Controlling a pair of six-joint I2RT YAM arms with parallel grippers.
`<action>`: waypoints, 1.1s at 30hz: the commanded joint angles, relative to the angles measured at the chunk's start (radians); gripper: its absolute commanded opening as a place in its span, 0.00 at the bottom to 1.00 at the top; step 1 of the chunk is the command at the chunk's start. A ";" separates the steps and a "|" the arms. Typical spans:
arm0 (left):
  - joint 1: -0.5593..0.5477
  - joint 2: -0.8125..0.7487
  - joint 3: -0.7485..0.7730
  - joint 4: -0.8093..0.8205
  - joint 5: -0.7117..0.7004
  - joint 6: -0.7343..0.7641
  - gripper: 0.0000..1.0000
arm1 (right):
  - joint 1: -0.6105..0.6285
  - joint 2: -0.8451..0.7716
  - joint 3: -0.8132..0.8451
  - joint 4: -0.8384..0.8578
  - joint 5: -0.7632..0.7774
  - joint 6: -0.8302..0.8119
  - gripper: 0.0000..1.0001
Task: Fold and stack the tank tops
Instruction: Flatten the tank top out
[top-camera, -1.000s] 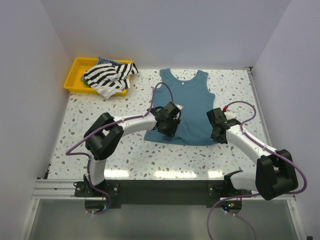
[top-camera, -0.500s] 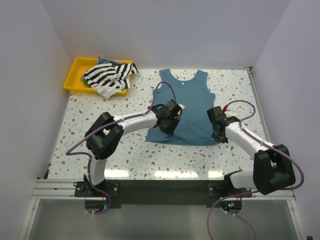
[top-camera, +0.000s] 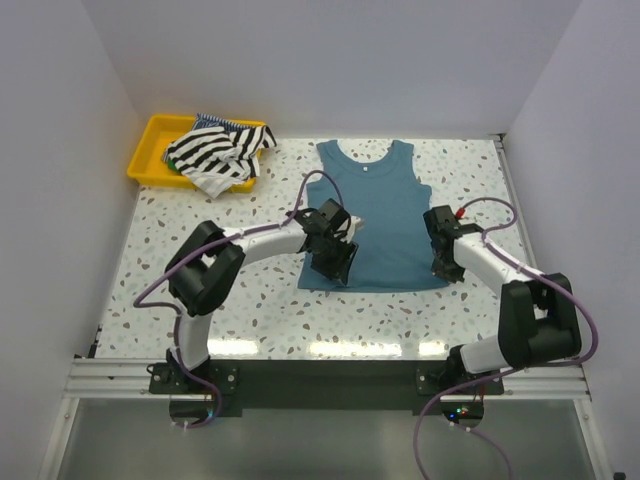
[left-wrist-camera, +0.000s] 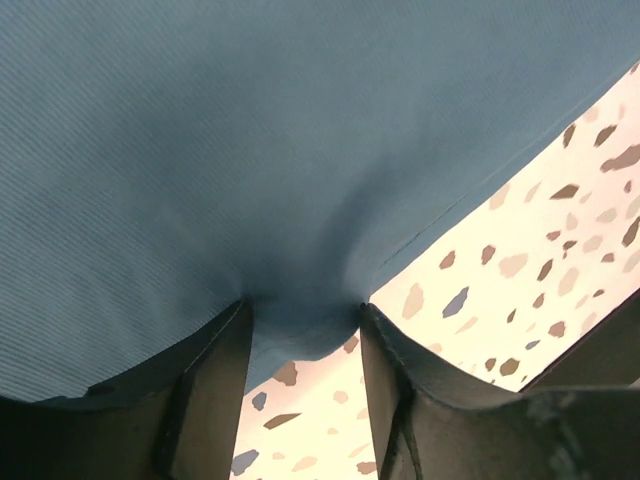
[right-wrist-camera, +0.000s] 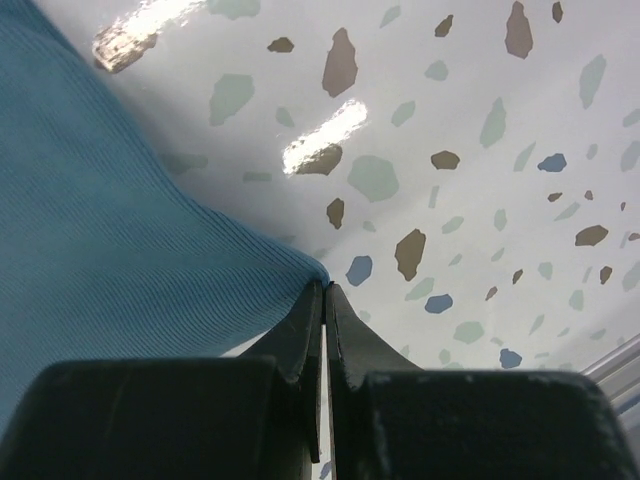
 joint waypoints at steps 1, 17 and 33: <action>0.008 -0.094 -0.022 0.027 0.007 -0.008 0.54 | -0.037 0.033 0.046 -0.004 0.047 -0.034 0.01; 0.041 -0.124 -0.247 0.164 -0.149 -0.175 0.38 | -0.134 -0.058 0.119 -0.041 -0.031 -0.071 0.40; 0.021 -0.246 -0.419 0.239 -0.223 -0.281 0.32 | 0.293 0.053 0.044 0.201 -0.164 0.103 0.27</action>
